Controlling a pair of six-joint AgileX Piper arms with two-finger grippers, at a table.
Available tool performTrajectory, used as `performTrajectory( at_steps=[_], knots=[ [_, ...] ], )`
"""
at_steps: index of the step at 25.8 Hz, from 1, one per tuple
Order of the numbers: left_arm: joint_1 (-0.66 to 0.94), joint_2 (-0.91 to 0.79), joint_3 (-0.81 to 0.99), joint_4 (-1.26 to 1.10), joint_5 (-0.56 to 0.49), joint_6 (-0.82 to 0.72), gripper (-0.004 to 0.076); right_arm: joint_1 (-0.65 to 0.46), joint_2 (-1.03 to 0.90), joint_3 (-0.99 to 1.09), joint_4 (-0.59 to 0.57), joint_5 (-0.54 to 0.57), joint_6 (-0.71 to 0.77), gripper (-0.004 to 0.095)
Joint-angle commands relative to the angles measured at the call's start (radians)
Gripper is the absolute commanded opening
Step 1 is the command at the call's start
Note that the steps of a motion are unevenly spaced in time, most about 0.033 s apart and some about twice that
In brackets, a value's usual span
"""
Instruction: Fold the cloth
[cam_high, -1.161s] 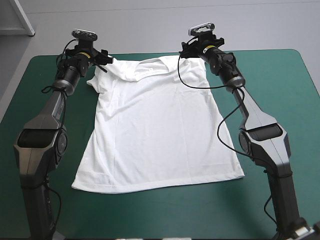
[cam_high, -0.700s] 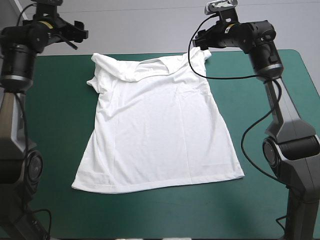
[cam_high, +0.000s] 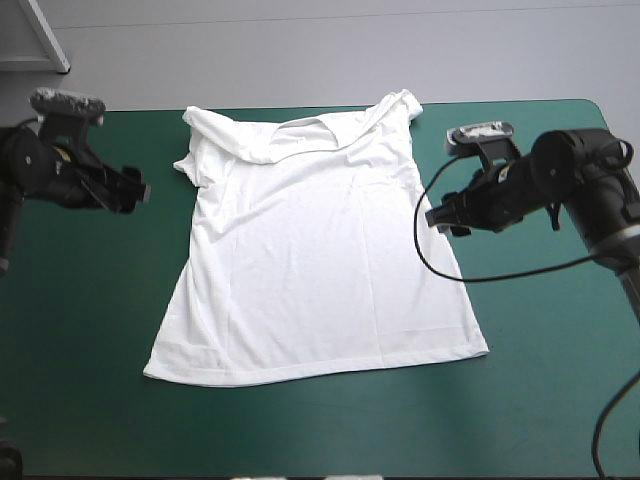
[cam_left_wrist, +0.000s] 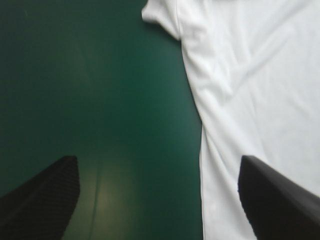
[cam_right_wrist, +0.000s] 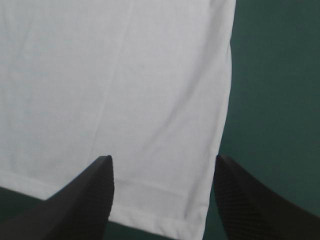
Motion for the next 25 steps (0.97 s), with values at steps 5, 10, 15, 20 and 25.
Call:
performTrajectory(
  at_steps=[5, 10, 15, 20, 25],
  knots=[
    [-0.001, -0.203, 0.537, -0.045, -0.070, -0.041, 0.0630, -0.002, -0.265, 0.315, 0.026, -0.040, -0.012, 0.0553],
    [-0.001, -0.203, 0.803, -0.116, -0.266, -0.035, 0.0630, -0.002, -0.356, 0.462, 0.021, -0.062, -0.012, 0.0553],
    [-0.001, -0.188, 0.903, -0.120, -0.417, -0.033, 0.0630, -0.002, -0.375, 0.485, 0.014, -0.056, -0.015, 0.0553],
    [-0.001, -0.113, 0.910, -0.147, -0.409, -0.033, 0.0571, -0.002, -0.376, 0.487, -0.023, -0.059, -0.013, 0.0553],
    [-0.001, -0.043, 0.914, -0.205, -0.405, -0.001, 0.0382, -0.002, -0.372, 0.513, -0.057, -0.121, -0.007, 0.0553]
  ],
)
